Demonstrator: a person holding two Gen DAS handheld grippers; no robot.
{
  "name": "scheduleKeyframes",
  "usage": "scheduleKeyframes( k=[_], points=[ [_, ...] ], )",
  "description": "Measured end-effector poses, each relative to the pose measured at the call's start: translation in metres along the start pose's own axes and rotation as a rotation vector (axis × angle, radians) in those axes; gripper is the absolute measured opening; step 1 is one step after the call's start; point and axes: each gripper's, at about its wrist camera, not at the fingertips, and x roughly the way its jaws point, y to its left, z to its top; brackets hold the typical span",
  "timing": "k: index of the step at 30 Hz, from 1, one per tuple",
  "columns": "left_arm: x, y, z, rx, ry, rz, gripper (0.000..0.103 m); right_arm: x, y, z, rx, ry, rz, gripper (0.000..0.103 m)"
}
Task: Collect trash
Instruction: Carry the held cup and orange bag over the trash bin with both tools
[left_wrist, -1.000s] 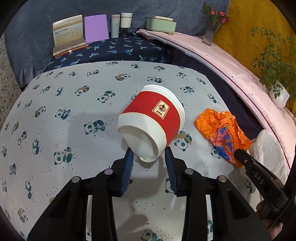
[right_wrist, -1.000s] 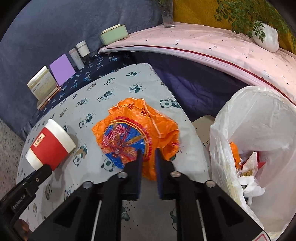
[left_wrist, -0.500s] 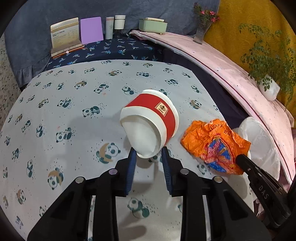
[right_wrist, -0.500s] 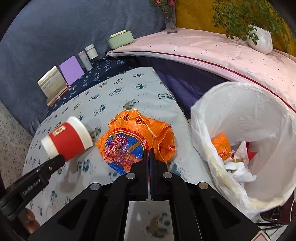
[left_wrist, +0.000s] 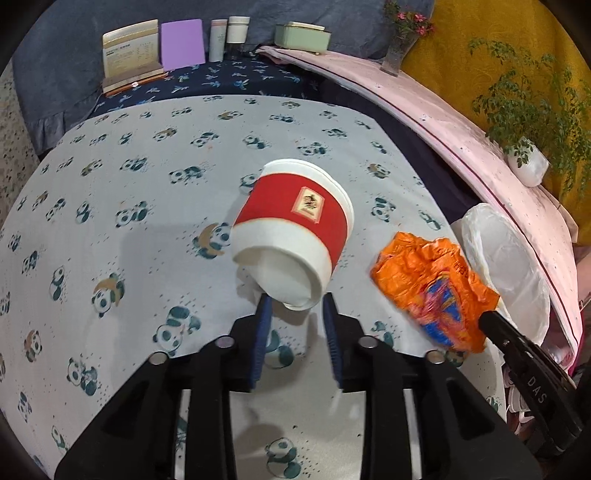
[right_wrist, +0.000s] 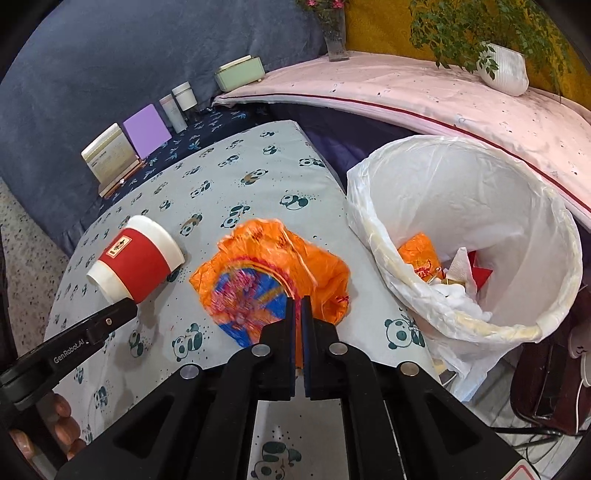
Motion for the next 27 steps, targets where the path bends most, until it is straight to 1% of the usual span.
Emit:
scheduleKeyframes(
  k=[1,2,3,4,6,10,13,14,15,16,17,18,19,20,25,27],
  points=[
    [-0.001,0.003,0.000,-0.007,-0.003,0.005,0.042,-0.003,-0.001,0.000,0.005,-0.007,0.005,0.023],
    [-0.002,0.006,-0.001,-0.015,-0.006,0.015,0.052,-0.006,-0.002,-0.001,0.014,-0.016,0.008,0.030],
    [-0.004,0.008,-0.001,-0.020,-0.011,0.020,0.058,-0.008,-0.003,-0.001,0.020,-0.028,0.007,0.041],
    [-0.005,0.010,-0.001,-0.026,-0.017,0.026,0.065,-0.011,-0.004,0.000,0.023,-0.039,0.001,0.045],
    [-0.006,0.016,0.002,-0.048,-0.025,0.044,0.074,-0.010,-0.005,0.001,0.025,-0.038,-0.007,0.045],
    [0.004,0.026,0.008,-0.079,-0.002,0.046,0.074,-0.001,-0.011,0.001,0.036,-0.016,-0.023,0.045],
    [0.013,0.026,0.012,-0.075,0.015,0.039,0.074,0.008,-0.015,0.001,0.052,0.000,-0.024,0.045],
    [0.018,0.025,0.013,-0.070,0.024,0.039,0.073,0.011,-0.015,0.001,0.056,0.006,-0.021,0.045],
    [0.021,0.025,0.013,-0.067,0.033,0.034,0.069,0.013,-0.015,0.001,0.058,0.010,-0.019,0.045],
    [0.024,0.025,0.013,-0.066,0.039,0.029,0.060,0.016,-0.014,0.002,0.056,0.016,-0.017,0.045],
    [0.027,0.025,0.014,-0.066,0.050,0.018,0.060,0.017,-0.013,0.002,0.052,0.019,-0.018,0.044],
    [0.027,0.025,0.014,-0.067,0.049,0.017,0.060,0.019,-0.012,0.002,0.045,0.020,-0.019,0.039],
    [0.026,0.024,0.014,-0.064,0.043,0.019,0.060,0.020,-0.010,0.002,0.037,0.025,-0.018,0.029],
    [0.026,0.023,0.014,-0.056,0.038,0.021,0.060,0.021,-0.009,0.002,0.031,0.030,-0.016,0.024],
    [0.015,0.015,0.015,-0.027,0.009,0.017,0.059,0.014,-0.002,0.002,0.012,0.012,-0.006,0.011],
    [0.009,0.012,0.015,-0.024,0.000,0.011,0.059,0.008,0.001,0.005,0.009,-0.006,-0.002,0.009]
  ],
)
